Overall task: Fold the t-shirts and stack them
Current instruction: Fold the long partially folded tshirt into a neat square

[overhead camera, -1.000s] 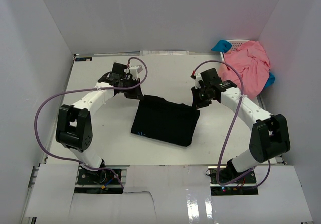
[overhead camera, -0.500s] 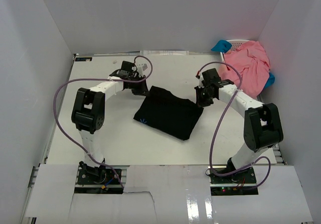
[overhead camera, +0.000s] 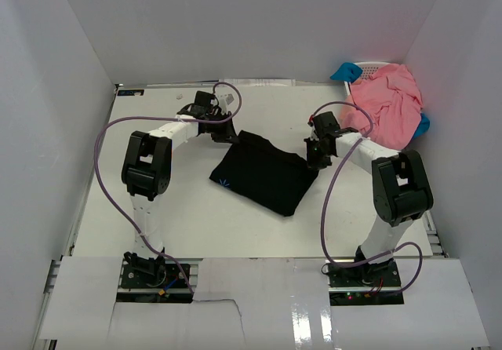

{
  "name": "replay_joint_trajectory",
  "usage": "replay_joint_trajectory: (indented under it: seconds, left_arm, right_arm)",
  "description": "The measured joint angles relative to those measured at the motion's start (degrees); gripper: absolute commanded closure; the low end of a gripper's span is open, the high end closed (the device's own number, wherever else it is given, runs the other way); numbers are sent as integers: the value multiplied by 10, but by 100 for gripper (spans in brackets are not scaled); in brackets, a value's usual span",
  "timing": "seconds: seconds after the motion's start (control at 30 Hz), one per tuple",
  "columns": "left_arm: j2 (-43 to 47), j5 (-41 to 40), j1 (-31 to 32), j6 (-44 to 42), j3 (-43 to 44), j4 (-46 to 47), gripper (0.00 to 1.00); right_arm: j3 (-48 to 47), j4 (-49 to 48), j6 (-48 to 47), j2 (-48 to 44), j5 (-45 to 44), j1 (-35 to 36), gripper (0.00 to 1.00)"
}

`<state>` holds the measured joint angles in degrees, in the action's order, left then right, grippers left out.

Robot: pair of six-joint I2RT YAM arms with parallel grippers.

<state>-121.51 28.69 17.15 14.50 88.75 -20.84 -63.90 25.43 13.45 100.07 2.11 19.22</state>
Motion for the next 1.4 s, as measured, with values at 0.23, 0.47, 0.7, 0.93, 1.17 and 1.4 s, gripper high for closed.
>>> replay_joint_trajectory:
  seconds: [0.23, 0.47, 0.7, 0.93, 1.17, 1.4]
  left_arm:
    - [15, -20, 0, 6, -47, 5, 100]
    - [97, -66, -1, 34, -155, 15, 100]
    - [195, -117, -1, 63, -238, 7, 100]
    - [227, -141, -1, 75, -264, 2, 100]
    - [212, -156, -1, 81, -250, -1, 100]
    - [209, -175, -2, 96, -238, 0, 100]
  right_arm:
    - [-50, 0, 3, 60, -6, -5, 92]
    - [-118, 1, 3, 110, 4, -5, 92]
    - [-182, 1, -5, 160, 64, -5, 92]
    - [-212, -1, -10, 184, 90, 4, 92]
    - [-215, -1, -13, 184, 94, 6, 92]
    - [-215, -6, -17, 183, 90, 6, 92]
